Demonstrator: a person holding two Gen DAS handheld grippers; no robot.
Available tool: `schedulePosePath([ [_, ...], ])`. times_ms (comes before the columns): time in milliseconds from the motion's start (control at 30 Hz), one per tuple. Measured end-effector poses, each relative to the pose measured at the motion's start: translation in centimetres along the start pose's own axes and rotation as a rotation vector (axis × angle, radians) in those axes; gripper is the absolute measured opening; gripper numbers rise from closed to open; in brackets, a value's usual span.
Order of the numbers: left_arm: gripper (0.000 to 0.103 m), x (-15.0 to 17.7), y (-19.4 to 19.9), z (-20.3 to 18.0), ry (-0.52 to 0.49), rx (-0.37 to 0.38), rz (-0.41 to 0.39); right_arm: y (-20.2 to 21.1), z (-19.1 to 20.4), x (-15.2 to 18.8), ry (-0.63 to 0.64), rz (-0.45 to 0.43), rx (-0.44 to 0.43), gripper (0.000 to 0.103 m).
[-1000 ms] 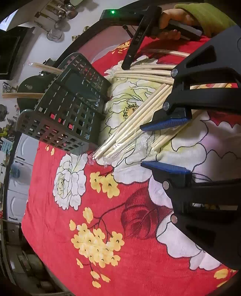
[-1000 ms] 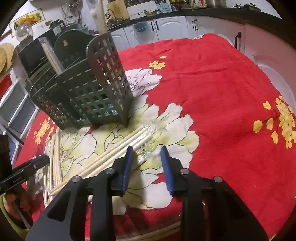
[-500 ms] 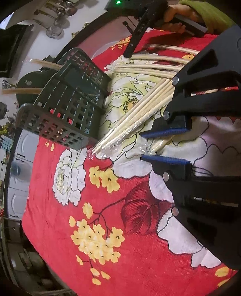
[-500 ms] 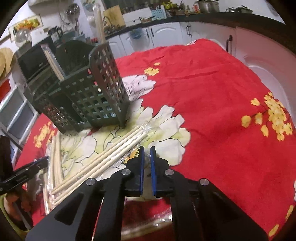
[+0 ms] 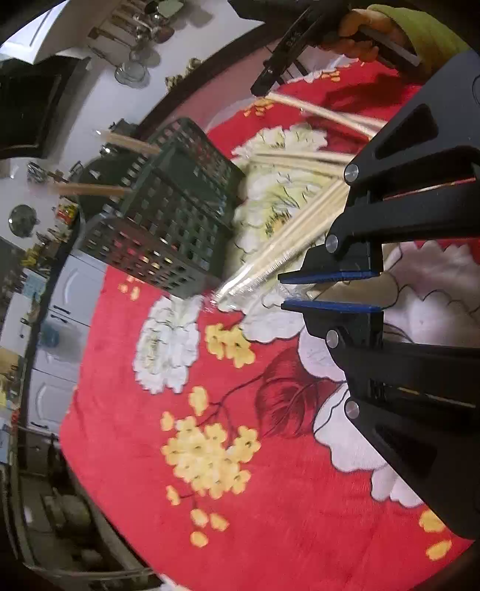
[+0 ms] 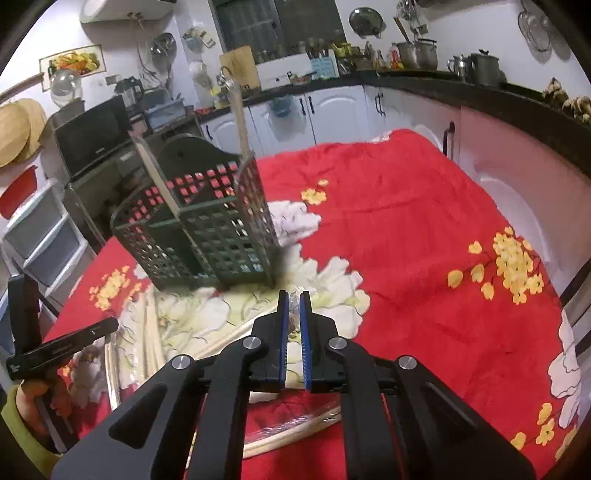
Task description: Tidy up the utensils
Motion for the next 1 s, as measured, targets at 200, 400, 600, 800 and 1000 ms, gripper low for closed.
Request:
schedulePosePath([
  [200, 0.004, -2.1, 3.0, -1.5, -0.030, 0.020, -0.072, 1.7, 0.9, -1.2, 0.010, -0.041, -0.016, 0.006],
  [400, 0.003, -3.7, 5.2, -4.0, -0.075, 0.047, -0.126, 4.1, 1.8, -2.7, 0.021, -0.102, -0.036, 0.006],
  [600, 0.003, -4.0, 5.5, -6.5, -0.118, 0.087, -0.131, 6.2, 2.6, -3.8, 0.055, -0.159, -0.050, 0.005],
  [800, 0.003, -4.3, 5.5, -8.6, -0.156, 0.118, -0.125, 8.0, 3.6, -5.0, 0.083, -0.200, -0.057, 0.005],
  [1000, 0.002, -4.8, 5.3, -10.0, -0.189, 0.125, -0.120, 9.3, 4.7, -5.6, 0.108, -0.234, -0.080, 0.005],
])
Point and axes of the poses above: each gripper's, at about its wrist camera, not at the fingertips, and y roughly against the way its jaws point, z to its left, x to its underside, the point moved 10 cm from there along -y, roughly the way its jaws point, and after that the axes turned 4 degrees about x, right-handed, at the moved point
